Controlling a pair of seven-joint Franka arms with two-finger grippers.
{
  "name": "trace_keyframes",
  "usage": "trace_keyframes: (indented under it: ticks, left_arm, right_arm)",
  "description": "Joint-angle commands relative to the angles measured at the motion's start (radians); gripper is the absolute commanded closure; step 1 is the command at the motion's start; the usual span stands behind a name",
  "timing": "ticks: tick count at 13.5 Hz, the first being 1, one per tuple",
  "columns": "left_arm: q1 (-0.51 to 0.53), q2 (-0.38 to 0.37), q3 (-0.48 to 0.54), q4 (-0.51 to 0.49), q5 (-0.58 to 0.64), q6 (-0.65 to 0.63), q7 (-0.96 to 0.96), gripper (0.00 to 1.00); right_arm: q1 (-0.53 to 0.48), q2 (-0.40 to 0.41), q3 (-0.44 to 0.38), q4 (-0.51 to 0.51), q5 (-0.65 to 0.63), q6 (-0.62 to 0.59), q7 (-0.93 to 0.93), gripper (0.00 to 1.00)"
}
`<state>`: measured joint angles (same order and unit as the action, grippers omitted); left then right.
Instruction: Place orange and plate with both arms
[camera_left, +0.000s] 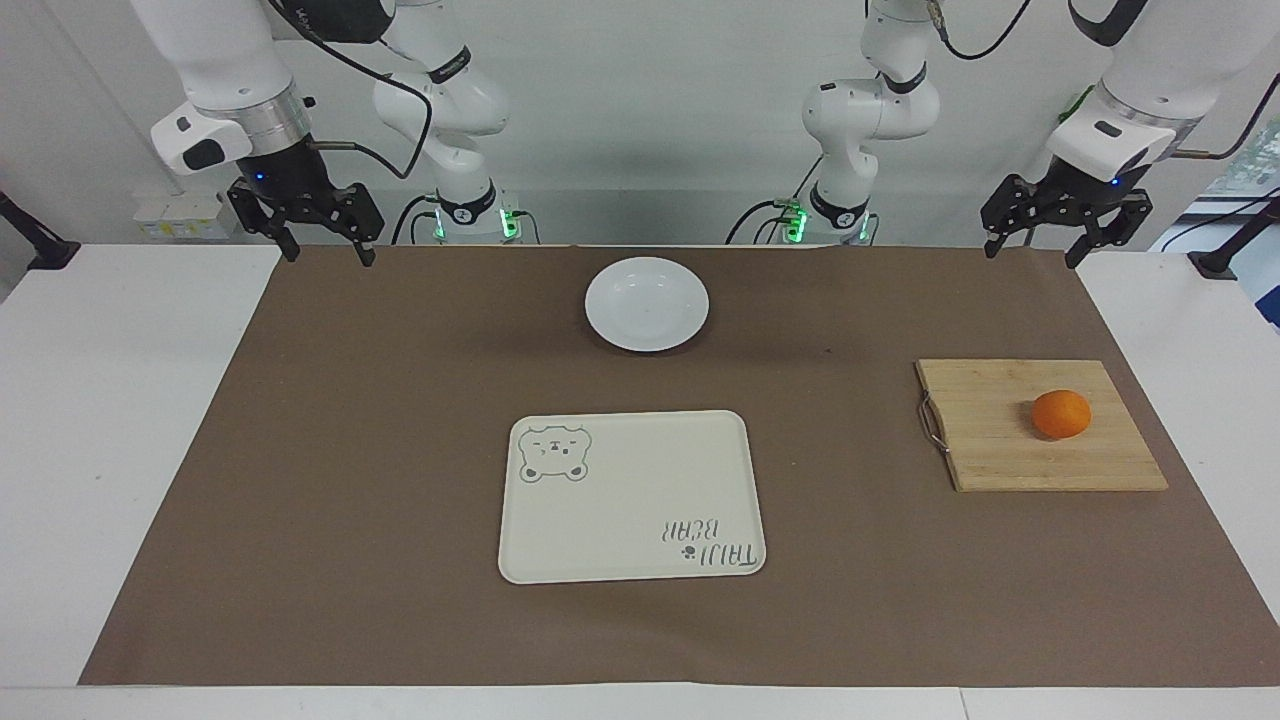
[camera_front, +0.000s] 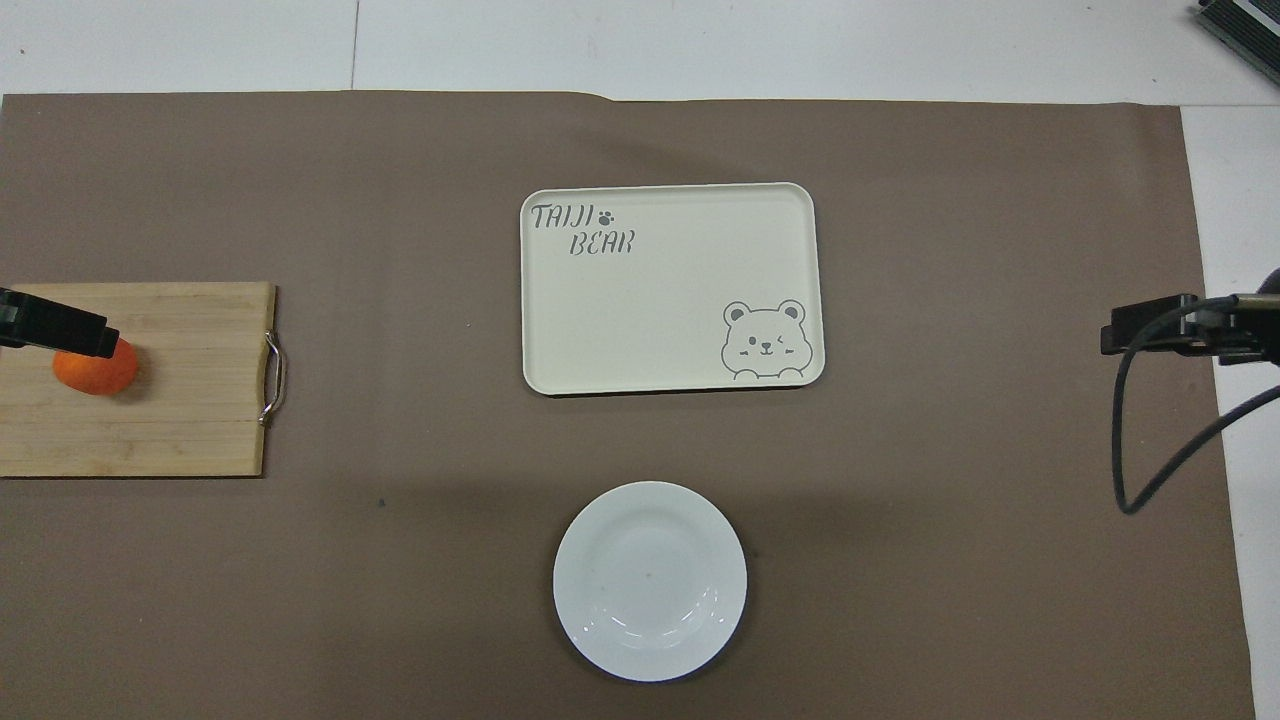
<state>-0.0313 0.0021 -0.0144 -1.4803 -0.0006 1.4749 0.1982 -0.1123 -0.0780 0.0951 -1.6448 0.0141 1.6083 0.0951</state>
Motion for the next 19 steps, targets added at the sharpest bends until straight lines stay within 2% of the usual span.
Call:
trace_keyframes:
  ticks: [1, 3, 19]
  left_arm:
    - [0.011, -0.013, -0.002, -0.014, -0.016, 0.005, -0.008, 0.0]
    - [0.01, -0.011, -0.002, -0.011, -0.018, 0.005, -0.005, 0.0]
    - [0.002, -0.011, -0.006, -0.008, -0.015, 0.013, -0.008, 0.0]
  right_arm:
    - [-0.012, 0.0, 0.008, 0.008, 0.02, -0.024, 0.015, 0.0]
    - [-0.004, -0.006, 0.008, 0.002, 0.017, -0.05, 0.008, 0.0]
    - [-0.013, -0.005, 0.008, 0.002, 0.017, -0.034, 0.0, 0.0]
